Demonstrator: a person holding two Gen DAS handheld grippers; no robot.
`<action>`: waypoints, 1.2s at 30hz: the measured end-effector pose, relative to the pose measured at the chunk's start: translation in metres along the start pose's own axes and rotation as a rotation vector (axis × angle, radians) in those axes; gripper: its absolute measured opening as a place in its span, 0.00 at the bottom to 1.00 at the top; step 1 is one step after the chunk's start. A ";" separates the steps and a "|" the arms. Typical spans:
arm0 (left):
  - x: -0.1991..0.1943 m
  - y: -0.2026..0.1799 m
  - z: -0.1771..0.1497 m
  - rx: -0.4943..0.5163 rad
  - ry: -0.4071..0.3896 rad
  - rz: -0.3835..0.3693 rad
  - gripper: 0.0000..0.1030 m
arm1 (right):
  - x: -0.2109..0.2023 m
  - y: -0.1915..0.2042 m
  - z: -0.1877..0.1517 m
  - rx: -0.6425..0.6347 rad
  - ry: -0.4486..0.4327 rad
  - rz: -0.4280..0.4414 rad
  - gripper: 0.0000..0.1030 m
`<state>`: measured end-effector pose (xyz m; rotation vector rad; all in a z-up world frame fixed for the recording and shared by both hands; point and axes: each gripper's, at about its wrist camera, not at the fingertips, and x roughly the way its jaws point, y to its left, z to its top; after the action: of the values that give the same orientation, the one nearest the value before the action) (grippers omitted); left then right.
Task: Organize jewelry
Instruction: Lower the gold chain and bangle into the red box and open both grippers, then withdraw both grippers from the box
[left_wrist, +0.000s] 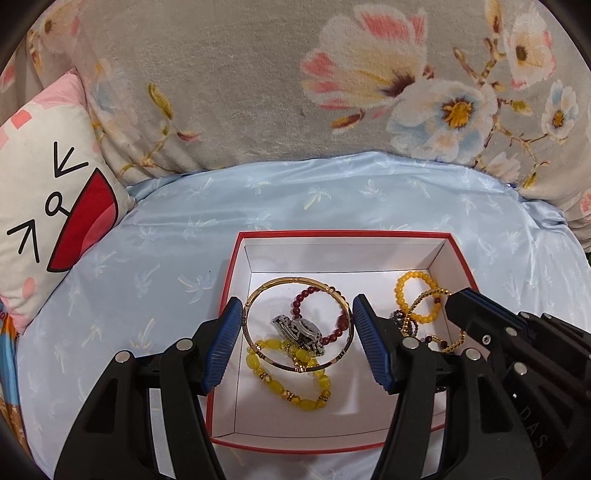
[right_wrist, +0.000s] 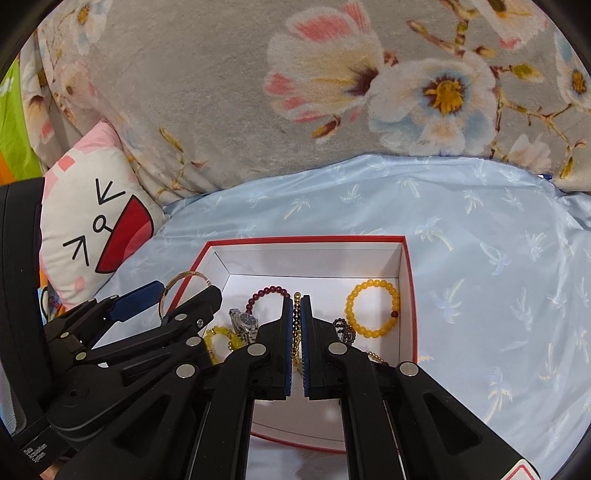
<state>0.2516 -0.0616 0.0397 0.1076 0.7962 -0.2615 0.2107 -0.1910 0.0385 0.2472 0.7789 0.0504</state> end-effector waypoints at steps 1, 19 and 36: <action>0.002 0.000 0.000 0.000 0.004 0.000 0.57 | 0.003 0.000 0.000 0.001 0.004 0.001 0.04; 0.030 -0.004 -0.006 0.006 0.050 0.032 0.57 | 0.024 0.000 -0.007 -0.034 0.030 -0.082 0.08; 0.009 0.003 -0.010 -0.024 0.031 0.064 0.70 | -0.002 -0.007 -0.013 0.003 -0.004 -0.166 0.48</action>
<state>0.2522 -0.0583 0.0264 0.1145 0.8253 -0.1901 0.2001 -0.1954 0.0293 0.1849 0.7928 -0.1076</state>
